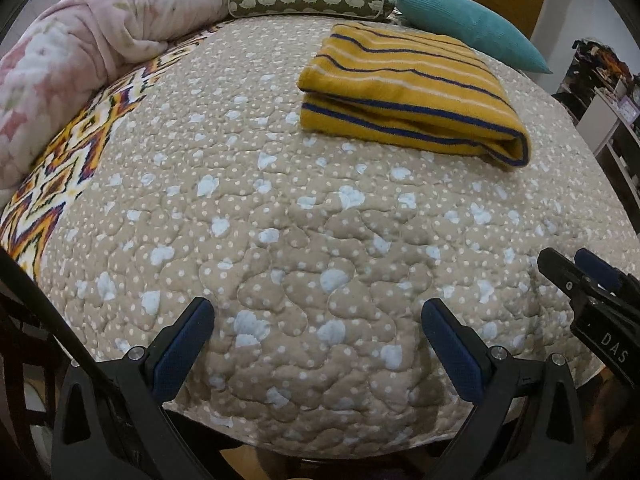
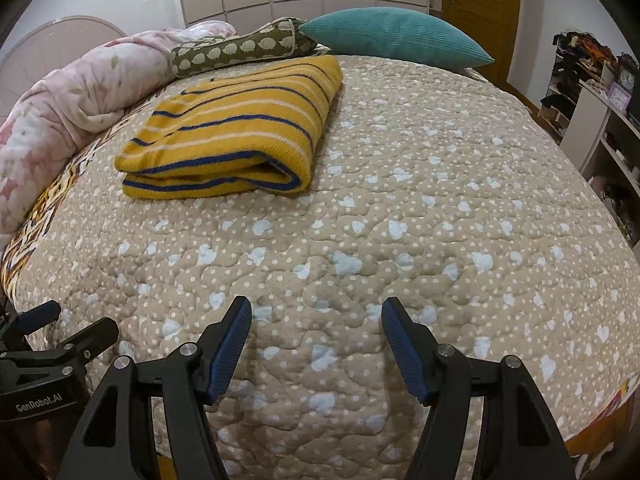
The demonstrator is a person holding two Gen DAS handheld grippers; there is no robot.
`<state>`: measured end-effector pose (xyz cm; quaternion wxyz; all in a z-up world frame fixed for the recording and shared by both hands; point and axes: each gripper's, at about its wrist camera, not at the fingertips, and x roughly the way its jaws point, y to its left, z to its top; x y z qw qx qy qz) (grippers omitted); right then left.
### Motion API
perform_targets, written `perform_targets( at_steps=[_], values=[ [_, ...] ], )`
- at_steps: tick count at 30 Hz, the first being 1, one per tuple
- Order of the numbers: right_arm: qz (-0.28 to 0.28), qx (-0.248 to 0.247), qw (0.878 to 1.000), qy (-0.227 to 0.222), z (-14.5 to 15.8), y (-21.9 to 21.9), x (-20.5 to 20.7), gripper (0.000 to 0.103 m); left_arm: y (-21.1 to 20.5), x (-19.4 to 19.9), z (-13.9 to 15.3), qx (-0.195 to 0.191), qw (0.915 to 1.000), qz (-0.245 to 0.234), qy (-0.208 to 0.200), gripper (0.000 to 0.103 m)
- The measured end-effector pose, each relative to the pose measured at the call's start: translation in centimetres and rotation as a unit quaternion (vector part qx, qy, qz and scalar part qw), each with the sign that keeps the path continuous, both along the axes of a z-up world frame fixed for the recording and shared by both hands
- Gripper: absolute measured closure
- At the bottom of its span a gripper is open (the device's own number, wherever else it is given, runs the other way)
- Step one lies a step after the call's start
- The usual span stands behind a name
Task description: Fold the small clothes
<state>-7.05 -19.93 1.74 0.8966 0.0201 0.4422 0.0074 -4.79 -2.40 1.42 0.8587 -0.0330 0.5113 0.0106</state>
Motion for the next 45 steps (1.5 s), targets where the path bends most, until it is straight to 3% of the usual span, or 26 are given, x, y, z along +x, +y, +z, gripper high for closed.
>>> perform_targets(
  at_steps=[31, 40, 45],
  values=[
    [0.005, -0.013, 1.0, 0.006, -1.1, 0.1, 1.1, 0.026, -0.9, -0.4, -0.9, 0.033, 0.9994, -0.001, -0.013, 0.0],
    [0.006, -0.015, 1.0, 0.004, -1.1, 0.1, 1.1, 0.025, -0.8, -0.7, -0.9, 0.028, 0.9993, 0.003, -0.025, 0.0],
    [0.007, -0.018, 1.0, 0.002, -1.0, 0.2, 1.0, 0.025, -0.1, -0.8, 0.0, 0.004, 0.9993, 0.012, -0.034, 0.0]
  ],
)
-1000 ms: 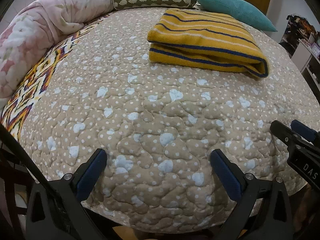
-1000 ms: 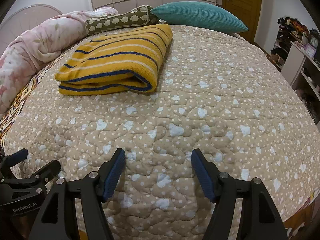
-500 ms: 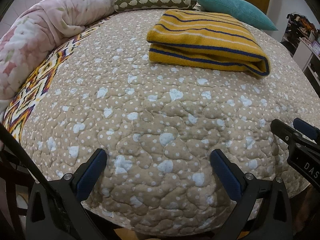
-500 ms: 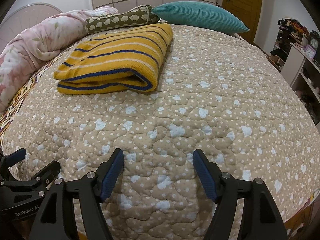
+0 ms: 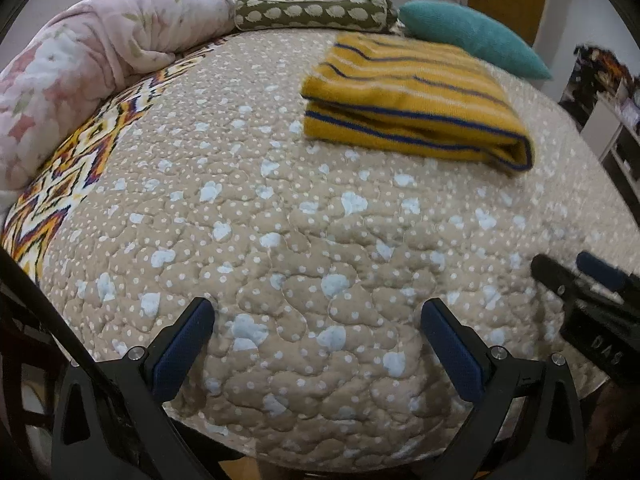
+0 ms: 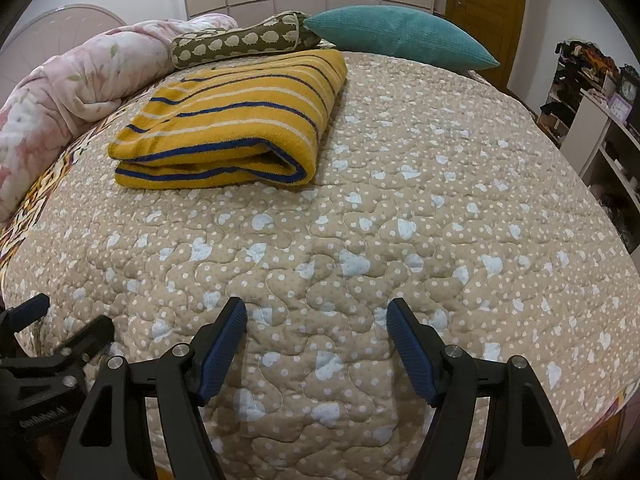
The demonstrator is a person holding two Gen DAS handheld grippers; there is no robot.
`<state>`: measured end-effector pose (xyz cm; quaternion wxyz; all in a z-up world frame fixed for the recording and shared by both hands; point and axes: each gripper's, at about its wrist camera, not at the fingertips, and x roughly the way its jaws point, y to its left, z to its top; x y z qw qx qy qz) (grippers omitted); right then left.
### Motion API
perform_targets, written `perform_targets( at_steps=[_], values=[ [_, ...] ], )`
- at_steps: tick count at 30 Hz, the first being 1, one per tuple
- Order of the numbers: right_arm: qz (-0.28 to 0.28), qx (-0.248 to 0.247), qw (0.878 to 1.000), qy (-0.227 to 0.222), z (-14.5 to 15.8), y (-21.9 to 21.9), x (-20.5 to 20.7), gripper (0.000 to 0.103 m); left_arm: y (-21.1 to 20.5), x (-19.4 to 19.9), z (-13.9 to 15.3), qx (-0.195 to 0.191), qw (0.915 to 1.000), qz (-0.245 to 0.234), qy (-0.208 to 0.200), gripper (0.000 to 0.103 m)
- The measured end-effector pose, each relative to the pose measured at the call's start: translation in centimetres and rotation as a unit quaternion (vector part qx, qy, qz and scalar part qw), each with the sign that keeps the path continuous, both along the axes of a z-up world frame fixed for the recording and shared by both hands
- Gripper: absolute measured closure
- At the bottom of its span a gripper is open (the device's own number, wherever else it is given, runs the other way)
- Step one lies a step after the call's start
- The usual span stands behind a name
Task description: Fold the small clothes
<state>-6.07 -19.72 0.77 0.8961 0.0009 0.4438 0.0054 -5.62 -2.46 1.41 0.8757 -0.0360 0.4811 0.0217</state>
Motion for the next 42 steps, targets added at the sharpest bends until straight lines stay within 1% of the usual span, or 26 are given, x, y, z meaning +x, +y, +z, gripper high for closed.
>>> perform_targets(
  at_steps=[3, 7, 12, 16, 35, 42],
  values=[
    [-0.001, -0.001, 1.0, -0.002, 0.1, 0.1, -0.1, 0.025, 0.3, -0.2, 1.1, 0.007, 0.9998, 0.01, -0.016, 0.0],
    [0.0, -0.006, 1.0, -0.007, 0.4, 0.4, -0.3, 0.025, 0.4, -0.9, 3.1, 0.021, 0.9983, 0.013, -0.053, 0.0],
    [0.002, -0.012, 1.0, -0.014, 0.7, 0.7, -0.6, 0.025, 0.3, -1.4, 4.5, 0.032, 0.9968, 0.009, -0.073, 0.0],
    [0.001, -0.012, 1.0, -0.017, 0.9, 0.8, -0.8, 0.025, 0.1, -1.5, 4.8, 0.035, 0.9968, 0.005, -0.072, 0.0],
    [0.0, -0.016, 1.0, -0.014, 0.8, 0.7, -0.9, 0.024, 0.0, -1.5, 3.8, 0.033, 0.9984, 0.006, -0.046, 0.0],
    [0.002, -0.016, 1.0, -0.014, 0.7, 0.8, -0.8, 0.024, -0.1, -1.6, 3.7, 0.033, 0.9985, 0.005, -0.043, 0.0]
  ],
)
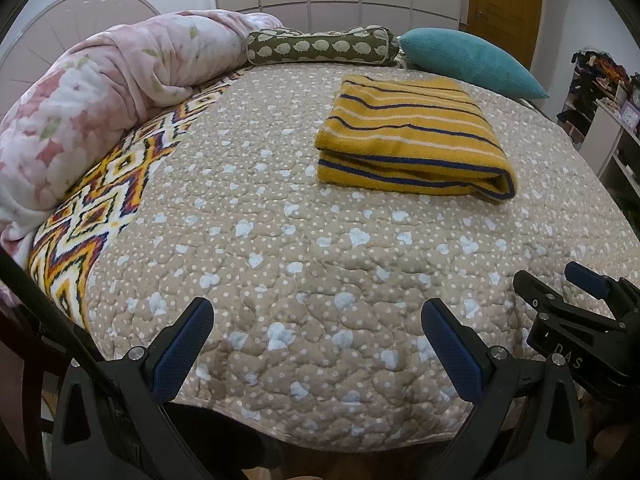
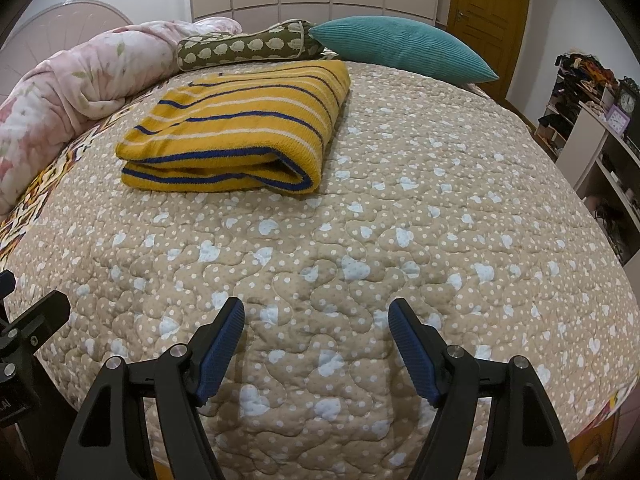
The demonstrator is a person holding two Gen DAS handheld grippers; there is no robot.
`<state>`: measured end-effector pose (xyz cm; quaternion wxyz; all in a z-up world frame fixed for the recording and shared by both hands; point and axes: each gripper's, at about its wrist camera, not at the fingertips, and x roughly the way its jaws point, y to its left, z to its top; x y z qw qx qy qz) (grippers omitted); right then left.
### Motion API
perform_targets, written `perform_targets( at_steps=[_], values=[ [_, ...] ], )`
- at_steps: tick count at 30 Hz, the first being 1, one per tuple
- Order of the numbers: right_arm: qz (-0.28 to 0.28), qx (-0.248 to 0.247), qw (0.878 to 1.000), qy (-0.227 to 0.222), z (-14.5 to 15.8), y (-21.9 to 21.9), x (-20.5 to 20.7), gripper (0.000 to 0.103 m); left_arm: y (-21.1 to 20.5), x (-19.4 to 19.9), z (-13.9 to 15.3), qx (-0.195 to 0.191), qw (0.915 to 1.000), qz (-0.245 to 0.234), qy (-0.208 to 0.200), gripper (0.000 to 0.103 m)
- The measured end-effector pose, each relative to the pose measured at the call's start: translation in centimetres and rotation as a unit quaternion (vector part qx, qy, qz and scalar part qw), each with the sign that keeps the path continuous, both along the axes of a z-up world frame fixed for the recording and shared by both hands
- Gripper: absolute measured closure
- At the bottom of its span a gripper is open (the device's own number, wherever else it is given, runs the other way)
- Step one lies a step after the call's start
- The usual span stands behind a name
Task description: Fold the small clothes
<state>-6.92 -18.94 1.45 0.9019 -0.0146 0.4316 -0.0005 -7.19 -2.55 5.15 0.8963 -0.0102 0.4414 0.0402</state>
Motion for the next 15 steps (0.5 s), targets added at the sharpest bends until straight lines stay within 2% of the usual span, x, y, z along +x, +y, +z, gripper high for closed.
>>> perform_targets(
  at_steps=[15],
  values=[
    [0.001, -0.001, 1.0, 0.001, -0.13, 0.04, 0.02, 0.023, 0.19, 0.2, -0.57, -0.004, 0.9999, -0.003, 0.014, 0.0]
  ],
)
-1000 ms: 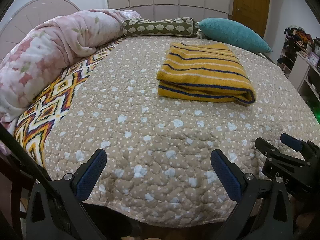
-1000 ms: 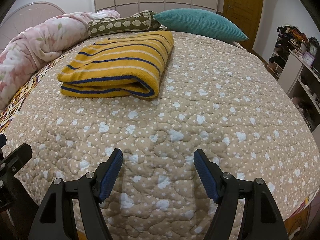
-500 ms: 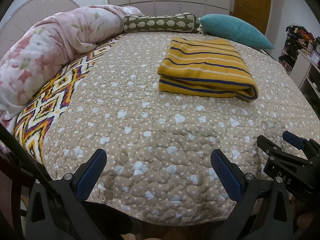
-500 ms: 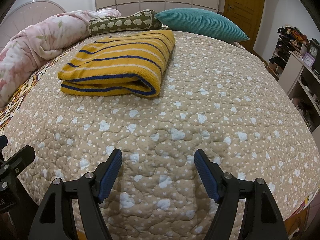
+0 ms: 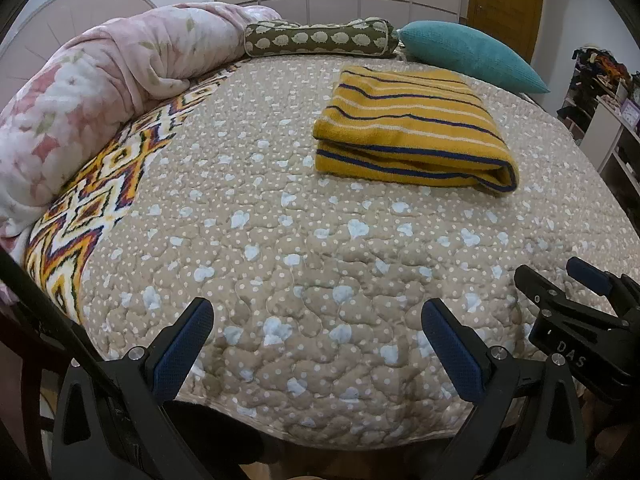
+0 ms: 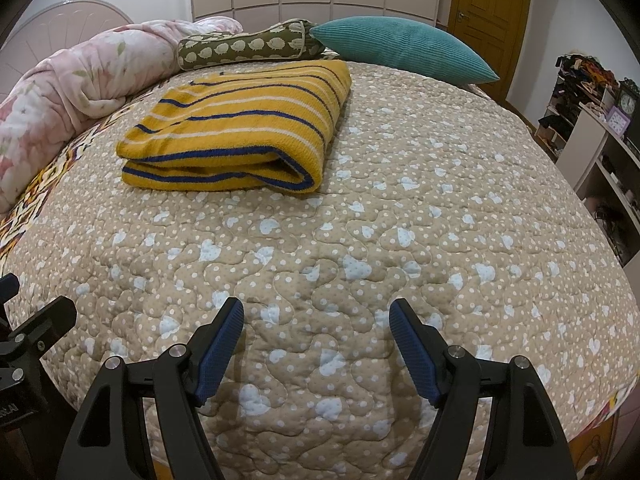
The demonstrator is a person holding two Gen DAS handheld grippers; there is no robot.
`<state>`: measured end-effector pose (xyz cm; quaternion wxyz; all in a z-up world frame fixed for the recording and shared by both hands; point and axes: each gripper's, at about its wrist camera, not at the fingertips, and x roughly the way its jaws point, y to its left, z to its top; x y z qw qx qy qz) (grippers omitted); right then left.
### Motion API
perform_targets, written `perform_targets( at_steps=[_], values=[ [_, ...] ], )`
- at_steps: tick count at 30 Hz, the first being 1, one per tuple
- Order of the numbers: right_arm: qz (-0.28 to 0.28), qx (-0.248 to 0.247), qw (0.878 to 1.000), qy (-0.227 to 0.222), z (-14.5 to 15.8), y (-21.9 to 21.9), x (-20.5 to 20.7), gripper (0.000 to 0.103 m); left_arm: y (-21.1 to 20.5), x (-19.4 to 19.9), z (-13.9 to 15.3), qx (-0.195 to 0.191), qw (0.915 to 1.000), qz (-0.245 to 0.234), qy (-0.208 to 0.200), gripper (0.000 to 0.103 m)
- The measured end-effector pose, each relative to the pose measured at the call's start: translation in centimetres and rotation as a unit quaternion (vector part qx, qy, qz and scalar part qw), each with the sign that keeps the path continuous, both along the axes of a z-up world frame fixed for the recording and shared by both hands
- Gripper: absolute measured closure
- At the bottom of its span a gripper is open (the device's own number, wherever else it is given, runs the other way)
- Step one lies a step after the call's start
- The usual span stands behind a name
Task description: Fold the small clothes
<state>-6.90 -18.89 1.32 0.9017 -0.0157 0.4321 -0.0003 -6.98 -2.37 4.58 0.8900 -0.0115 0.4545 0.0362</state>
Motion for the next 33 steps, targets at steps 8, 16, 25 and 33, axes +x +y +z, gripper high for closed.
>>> perform_targets(
  at_steps=[8, 16, 25, 33],
  values=[
    [0.001, 0.0, 1.0, -0.001, 0.05, 0.04, -0.03, 0.023, 0.13, 0.11, -0.09, -0.002, 1.0, 0.001, 0.003, 0.0],
    [0.003, 0.0, 1.0, -0.002, 0.04, 0.1, 0.05, 0.022, 0.14, 0.12, -0.31, -0.004, 1.0, -0.001, 0.005, 0.0],
    [0.004, -0.001, 1.0, -0.002, 0.02, 0.2, 0.05, 0.022, 0.05, 0.16, -0.55, -0.004, 1.0, -0.002, 0.008, 0.0],
    [0.004, -0.002, 1.0, -0.002, -0.07, 0.27, 0.01, 0.022, 0.12, 0.24, -0.95, -0.006, 0.9999, -0.003, 0.012, 0.0]
  ],
)
